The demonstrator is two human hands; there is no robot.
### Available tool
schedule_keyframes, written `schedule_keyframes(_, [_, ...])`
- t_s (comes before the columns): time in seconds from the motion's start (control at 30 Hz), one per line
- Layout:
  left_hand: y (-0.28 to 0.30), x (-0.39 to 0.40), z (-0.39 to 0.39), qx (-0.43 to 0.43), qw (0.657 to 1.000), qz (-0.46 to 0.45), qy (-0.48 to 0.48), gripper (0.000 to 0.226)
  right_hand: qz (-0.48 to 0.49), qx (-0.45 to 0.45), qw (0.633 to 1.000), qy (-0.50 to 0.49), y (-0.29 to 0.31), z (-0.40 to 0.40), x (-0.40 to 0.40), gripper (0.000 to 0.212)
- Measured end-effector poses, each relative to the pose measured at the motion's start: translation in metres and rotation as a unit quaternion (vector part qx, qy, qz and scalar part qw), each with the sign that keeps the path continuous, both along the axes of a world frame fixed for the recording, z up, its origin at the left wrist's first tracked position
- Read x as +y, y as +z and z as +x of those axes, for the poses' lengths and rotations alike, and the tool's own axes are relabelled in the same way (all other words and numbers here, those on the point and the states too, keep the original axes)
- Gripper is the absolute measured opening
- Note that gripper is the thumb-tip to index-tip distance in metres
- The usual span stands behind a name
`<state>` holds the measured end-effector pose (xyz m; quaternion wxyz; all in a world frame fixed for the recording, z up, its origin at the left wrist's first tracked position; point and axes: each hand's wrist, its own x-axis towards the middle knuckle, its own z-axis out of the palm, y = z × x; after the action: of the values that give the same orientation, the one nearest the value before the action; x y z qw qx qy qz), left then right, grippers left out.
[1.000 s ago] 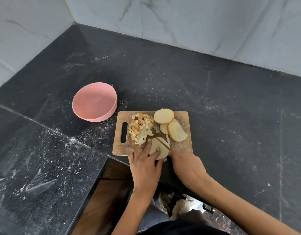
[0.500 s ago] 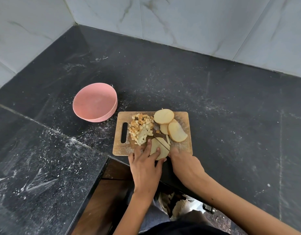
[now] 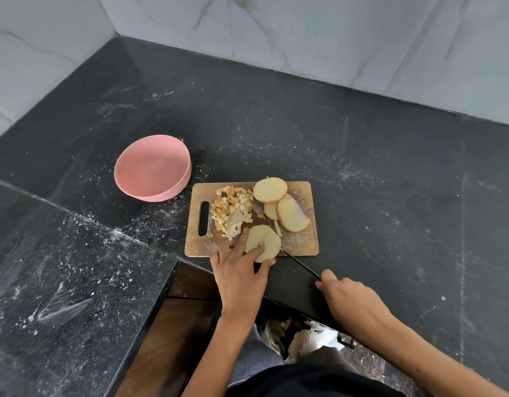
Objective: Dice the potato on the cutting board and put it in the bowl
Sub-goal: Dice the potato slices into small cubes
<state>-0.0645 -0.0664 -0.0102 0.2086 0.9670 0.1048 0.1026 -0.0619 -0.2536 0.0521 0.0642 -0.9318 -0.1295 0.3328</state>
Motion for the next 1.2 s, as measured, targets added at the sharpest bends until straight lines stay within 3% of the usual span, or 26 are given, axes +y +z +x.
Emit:
schedule_keyframes(0.2, [-0.004,0.004,0.001,-0.012,0.998,-0.056,-0.007,0.030,0.073,-0.058,0.995,-0.032,0.005,0.006,0.004,0.029])
schedule_keyframes(0.57, [-0.002,0.008,0.006,-0.018,0.995,-0.091,-0.024,0.032,0.108,-0.053,0.992,-0.047,-0.001,0.026,0.045,0.030])
schedule_keyframes(0.93, [-0.004,0.006,0.003,-0.042,0.999,-0.022,-0.024,0.030,0.013,-0.073,0.997,-0.023,-0.017,0.032,0.068,0.018])
schedule_keyframes(1.2, [-0.004,0.005,0.004,-0.024,1.000,-0.009,-0.005,0.031,-0.010,-0.009,1.000,-0.014,-0.009,0.014,0.042,0.014])
